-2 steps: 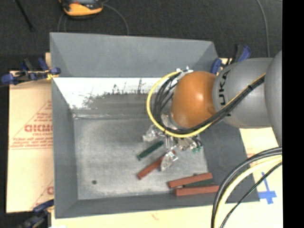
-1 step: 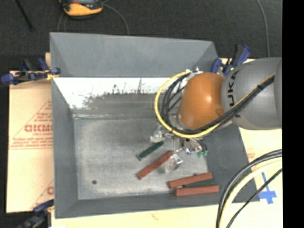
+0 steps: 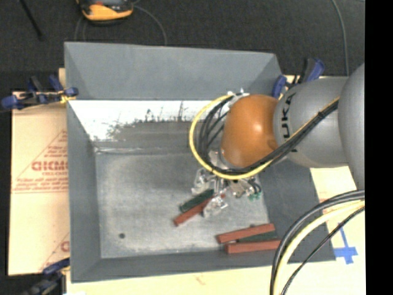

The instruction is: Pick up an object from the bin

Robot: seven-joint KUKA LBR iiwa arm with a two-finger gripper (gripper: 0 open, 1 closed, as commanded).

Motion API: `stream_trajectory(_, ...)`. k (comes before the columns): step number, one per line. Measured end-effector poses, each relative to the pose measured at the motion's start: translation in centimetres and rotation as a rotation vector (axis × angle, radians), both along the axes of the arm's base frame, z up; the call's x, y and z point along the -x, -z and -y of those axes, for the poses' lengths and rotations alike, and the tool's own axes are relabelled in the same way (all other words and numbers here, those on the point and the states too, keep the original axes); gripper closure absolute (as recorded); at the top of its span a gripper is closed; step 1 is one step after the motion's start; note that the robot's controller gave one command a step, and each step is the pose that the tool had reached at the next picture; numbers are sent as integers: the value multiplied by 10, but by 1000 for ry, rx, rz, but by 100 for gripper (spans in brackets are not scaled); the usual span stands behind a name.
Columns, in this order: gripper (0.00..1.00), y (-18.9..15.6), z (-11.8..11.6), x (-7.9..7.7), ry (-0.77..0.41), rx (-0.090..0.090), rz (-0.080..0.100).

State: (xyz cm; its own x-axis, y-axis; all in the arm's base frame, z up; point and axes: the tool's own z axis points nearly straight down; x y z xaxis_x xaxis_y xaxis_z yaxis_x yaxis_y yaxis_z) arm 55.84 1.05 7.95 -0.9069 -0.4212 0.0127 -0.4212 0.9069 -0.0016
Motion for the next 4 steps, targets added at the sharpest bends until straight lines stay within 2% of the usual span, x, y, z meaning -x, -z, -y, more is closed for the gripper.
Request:
stream_trajectory(2,100,-2,1,1,1,0,0)
stream_trajectory(4,100,-10,0,0,3,-5,15)
